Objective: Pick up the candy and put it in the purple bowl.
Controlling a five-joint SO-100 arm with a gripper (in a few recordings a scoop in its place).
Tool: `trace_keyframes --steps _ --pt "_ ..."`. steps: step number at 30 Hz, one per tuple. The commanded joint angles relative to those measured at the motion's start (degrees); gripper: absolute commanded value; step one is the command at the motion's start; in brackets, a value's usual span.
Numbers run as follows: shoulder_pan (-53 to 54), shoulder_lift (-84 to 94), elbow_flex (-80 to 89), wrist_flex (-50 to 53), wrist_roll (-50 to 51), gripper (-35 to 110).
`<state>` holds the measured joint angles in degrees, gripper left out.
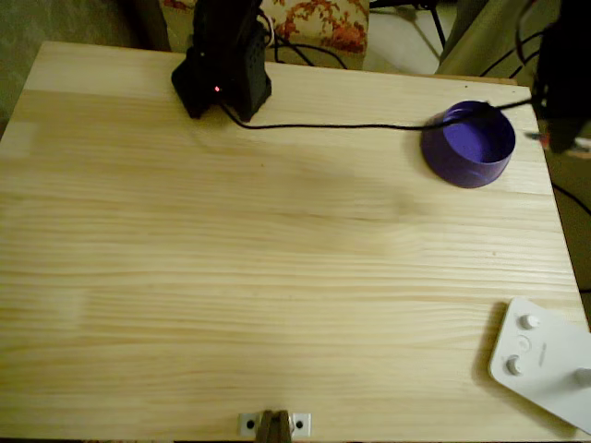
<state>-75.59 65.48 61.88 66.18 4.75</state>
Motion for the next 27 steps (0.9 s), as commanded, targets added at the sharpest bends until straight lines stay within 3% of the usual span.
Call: trace_keyframes --steps 1,10,27 --pt "-2.64 14.33 7.12 -2.72 0.62 1" --pt "-7.56 19.95 18.90 -5.27 -0.35 1" --pt "-11.16 12.83 20.21 -9.58 -2.20 1"
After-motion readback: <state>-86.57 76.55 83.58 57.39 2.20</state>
